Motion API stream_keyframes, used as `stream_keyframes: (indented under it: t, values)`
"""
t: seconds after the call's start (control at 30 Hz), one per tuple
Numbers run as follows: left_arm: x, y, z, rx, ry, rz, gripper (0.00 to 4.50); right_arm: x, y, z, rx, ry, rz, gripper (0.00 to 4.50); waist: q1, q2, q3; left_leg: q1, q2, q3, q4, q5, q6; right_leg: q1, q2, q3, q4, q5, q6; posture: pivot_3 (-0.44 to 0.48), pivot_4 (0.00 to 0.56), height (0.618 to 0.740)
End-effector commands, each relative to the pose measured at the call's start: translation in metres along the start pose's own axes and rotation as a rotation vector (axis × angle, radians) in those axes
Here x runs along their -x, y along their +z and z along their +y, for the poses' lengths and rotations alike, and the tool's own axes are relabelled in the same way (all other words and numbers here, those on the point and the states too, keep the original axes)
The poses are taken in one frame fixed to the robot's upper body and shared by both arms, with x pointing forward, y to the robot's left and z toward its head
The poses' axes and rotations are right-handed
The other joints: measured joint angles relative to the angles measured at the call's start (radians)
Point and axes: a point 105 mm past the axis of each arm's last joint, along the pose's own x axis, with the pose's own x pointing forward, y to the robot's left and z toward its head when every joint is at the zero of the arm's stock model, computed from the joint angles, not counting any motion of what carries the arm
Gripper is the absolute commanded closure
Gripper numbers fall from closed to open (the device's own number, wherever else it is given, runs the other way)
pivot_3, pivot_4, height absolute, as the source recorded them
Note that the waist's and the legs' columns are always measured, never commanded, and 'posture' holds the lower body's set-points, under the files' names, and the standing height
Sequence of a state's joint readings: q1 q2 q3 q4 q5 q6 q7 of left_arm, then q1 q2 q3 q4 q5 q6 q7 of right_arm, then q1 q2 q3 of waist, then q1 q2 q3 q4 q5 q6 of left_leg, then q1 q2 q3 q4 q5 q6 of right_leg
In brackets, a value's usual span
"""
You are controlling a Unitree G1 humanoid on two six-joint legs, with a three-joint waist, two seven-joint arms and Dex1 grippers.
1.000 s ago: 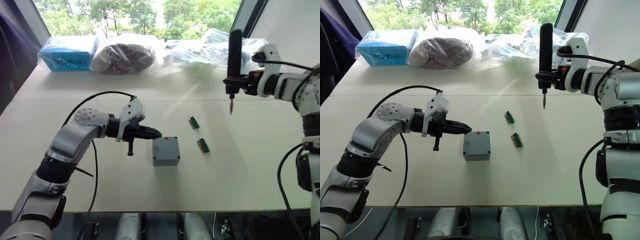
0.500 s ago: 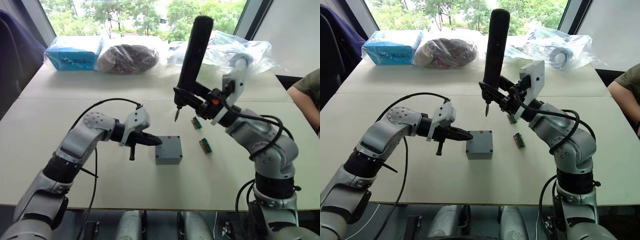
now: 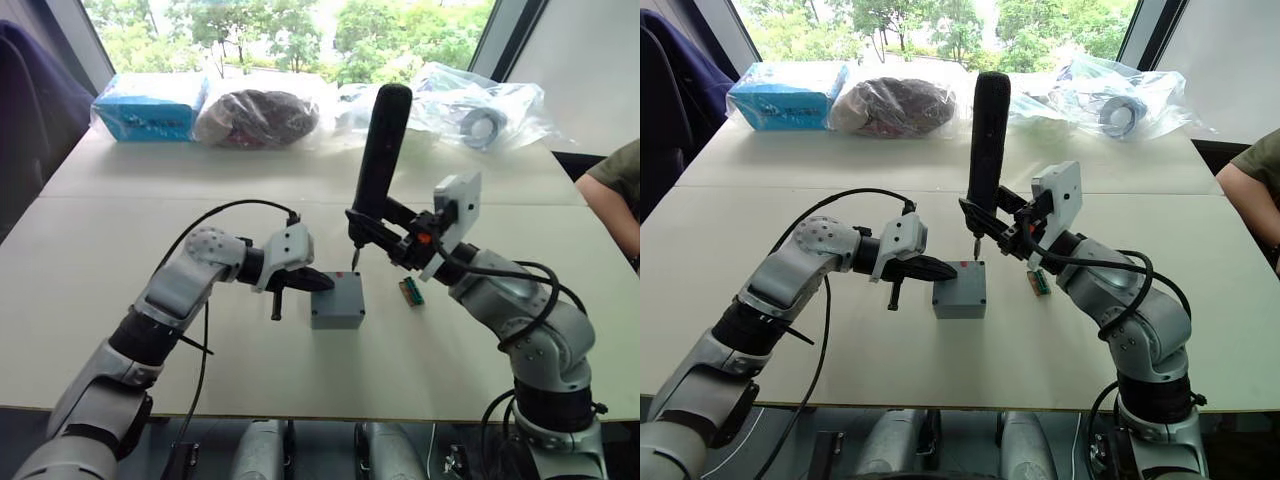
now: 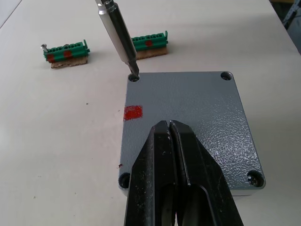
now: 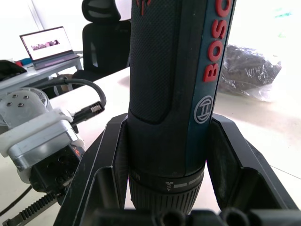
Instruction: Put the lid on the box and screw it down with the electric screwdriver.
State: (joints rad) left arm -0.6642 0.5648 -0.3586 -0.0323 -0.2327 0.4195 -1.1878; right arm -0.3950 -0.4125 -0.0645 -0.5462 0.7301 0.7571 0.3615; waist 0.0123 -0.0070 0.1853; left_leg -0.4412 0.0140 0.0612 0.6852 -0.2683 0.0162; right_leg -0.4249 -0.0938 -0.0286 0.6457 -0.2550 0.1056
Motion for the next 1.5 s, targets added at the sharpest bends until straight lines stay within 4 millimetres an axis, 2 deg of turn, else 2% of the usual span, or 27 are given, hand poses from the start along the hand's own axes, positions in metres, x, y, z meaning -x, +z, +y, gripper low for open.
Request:
stream_keyframes:
  t: [0.03, 0.63, 0.73, 0.87, 1.1, 1.27, 1.5]
  values:
    - [-0.004, -0.01, -0.002, 0.023, -0.017, 0.032, 4.5, 0.004, 0.016, 0.004, 0.071, 0.003, -0.065, 2.76, 0.0, 0.0, -0.001, 0.0, 0.0, 0.0, 0.0, 0.0, 0.0, 0.0, 0.0, 0.0, 0.0, 0.0, 0.0, 0.0, 0.15, 0.74]
    - [-0.002, -0.013, -0.003, 0.03, -0.01, 0.042, 4.5, 0.001, -0.007, 0.001, 0.039, -0.026, -0.047, 2.76, -0.002, 0.0, -0.001, 0.0, 0.0, 0.0, 0.0, 0.0, 0.0, 0.0, 0.0, 0.0, 0.0, 0.0, 0.0, 0.0, 0.15, 0.74]
    - [-0.002, -0.015, -0.003, 0.028, -0.01, 0.051, 4.5, 0.003, -0.019, 0.002, 0.033, -0.03, -0.014, 2.76, -0.002, 0.0, -0.003, 0.001, 0.0, 0.0, 0.0, 0.0, 0.0, 0.001, 0.0, 0.0, 0.0, 0.0, 0.0, 0.0, 0.15, 0.74]
    - [-0.005, -0.019, -0.005, 0.025, -0.012, 0.065, 4.5, 0.014, -0.056, -0.01, 0.007, -0.109, 0.073, 2.76, -0.002, -0.001, -0.013, 0.003, 0.0, -0.001, 0.0, 0.0, 0.0, 0.003, 0.001, 0.0, 0.0, 0.0, 0.0, 0.0, 0.15, 0.74]
    - [-0.006, -0.022, -0.006, 0.038, -0.013, 0.072, 4.5, 0.016, -0.069, -0.012, 0.005, -0.149, 0.099, 2.76, -0.003, -0.001, -0.02, 0.031, 0.003, -0.001, -0.005, -0.003, 0.004, 0.032, 0.001, -0.001, -0.01, -0.003, -0.004, 0.0, 0.15, 0.74]
    - [-0.007, -0.024, -0.007, 0.044, -0.018, 0.078, 4.5, 0.018, -0.09, -0.013, 0.025, -0.174, 0.192, 2.76, -0.003, -0.001, -0.028, 0.031, 0.004, -0.001, -0.006, -0.004, 0.005, 0.034, 0.001, -0.001, -0.012, -0.003, -0.004, 0.0, 0.15, 0.74]
    - [-0.007, -0.03, -0.012, 0.052, -0.026, 0.097, 4.5, 0.019, -0.104, -0.017, 0.023, -0.207, 0.252, 2.76, -0.002, -0.003, -0.044, 0.033, 0.004, -0.001, -0.006, -0.004, 0.006, 0.036, 0.001, -0.001, -0.013, -0.004, -0.005, 0.0, 0.15, 0.74]
